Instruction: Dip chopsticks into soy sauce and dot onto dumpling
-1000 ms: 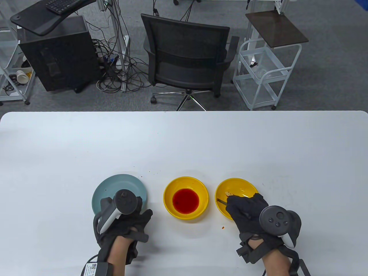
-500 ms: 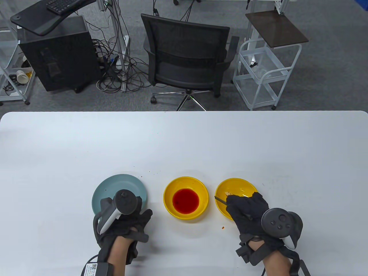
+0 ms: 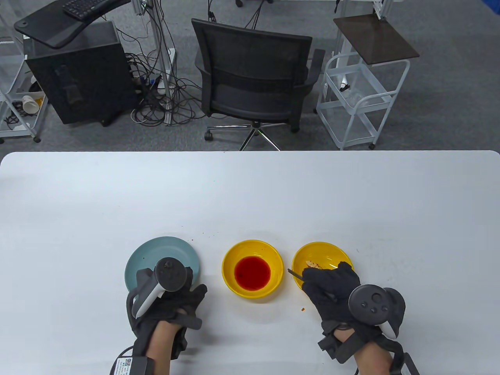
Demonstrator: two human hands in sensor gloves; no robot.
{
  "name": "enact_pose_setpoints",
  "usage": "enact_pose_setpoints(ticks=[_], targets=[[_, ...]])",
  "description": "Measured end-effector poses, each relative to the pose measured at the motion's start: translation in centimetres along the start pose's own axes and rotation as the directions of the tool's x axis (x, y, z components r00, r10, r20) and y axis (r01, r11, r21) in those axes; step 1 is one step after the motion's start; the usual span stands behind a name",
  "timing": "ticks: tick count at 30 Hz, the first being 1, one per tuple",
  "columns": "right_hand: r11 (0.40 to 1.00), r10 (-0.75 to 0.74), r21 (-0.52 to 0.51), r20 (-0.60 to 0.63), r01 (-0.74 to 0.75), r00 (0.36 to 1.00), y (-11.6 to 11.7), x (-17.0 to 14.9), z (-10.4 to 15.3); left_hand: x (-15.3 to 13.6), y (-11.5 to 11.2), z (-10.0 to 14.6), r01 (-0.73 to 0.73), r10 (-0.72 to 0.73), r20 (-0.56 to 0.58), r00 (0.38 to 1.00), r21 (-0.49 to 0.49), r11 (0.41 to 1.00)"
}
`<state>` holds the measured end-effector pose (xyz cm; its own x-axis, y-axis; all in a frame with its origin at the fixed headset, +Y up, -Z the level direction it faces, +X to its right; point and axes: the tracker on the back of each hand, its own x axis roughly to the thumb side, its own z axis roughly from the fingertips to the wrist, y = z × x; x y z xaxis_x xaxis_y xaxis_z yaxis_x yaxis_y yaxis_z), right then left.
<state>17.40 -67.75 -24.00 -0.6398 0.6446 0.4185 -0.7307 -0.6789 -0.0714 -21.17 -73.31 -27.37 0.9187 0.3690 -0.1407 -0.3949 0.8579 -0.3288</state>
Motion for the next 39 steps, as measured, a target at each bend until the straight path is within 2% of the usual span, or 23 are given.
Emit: enact_pose_setpoints(ticks=[5,10,15,20,26,33,39], targets=[[0.999,0.008,0.043,0.012,-0.008,1.0,0.8,0.3,-0.1,0.0,0.0,0.0,-0.002,0.002,-0.001,1.0,-0.002,1.0],[0.999,0.039,0.036,0.033,-0.04,0.999,1.0,0.7,0.0,0.0,0.0,0.0,-0.001,0.001,0.0,1.0,0.0,1.0],[1.0,0.023,0.01,0.029,-0.024,0.999,0.3,0.7,0.1,0.0,0.0,0.0,-0.003,0.003,-0.001,1.0,0.003,1.0],[0.997,-0.028,-0.07,0.007,0.028,1.0,-1.5,0.2,0.2,0.0,0.0,0.0,-0.003,0.003,0.001,1.0,0.004,1.0],[0.986,-0.03,-0.166,-0.096,0.013,0.995,-3.6,-1.0,0.5,-0.1,0.0,0.0,-0.006,0.006,0.003,1.0,0.006,1.0],[0.984,-0.056,-0.173,-0.141,0.031,0.988,-3.9,-2.0,0.3,0.0,0.0,-0.1,-0.004,0.004,0.004,1.0,0.006,1.0],[0.986,0.014,-0.16,-0.221,-0.05,0.975,-3.7,-2.2,0.3,-0.2,0.0,-0.1,-0.003,0.003,-0.001,1.0,0.005,1.0]])
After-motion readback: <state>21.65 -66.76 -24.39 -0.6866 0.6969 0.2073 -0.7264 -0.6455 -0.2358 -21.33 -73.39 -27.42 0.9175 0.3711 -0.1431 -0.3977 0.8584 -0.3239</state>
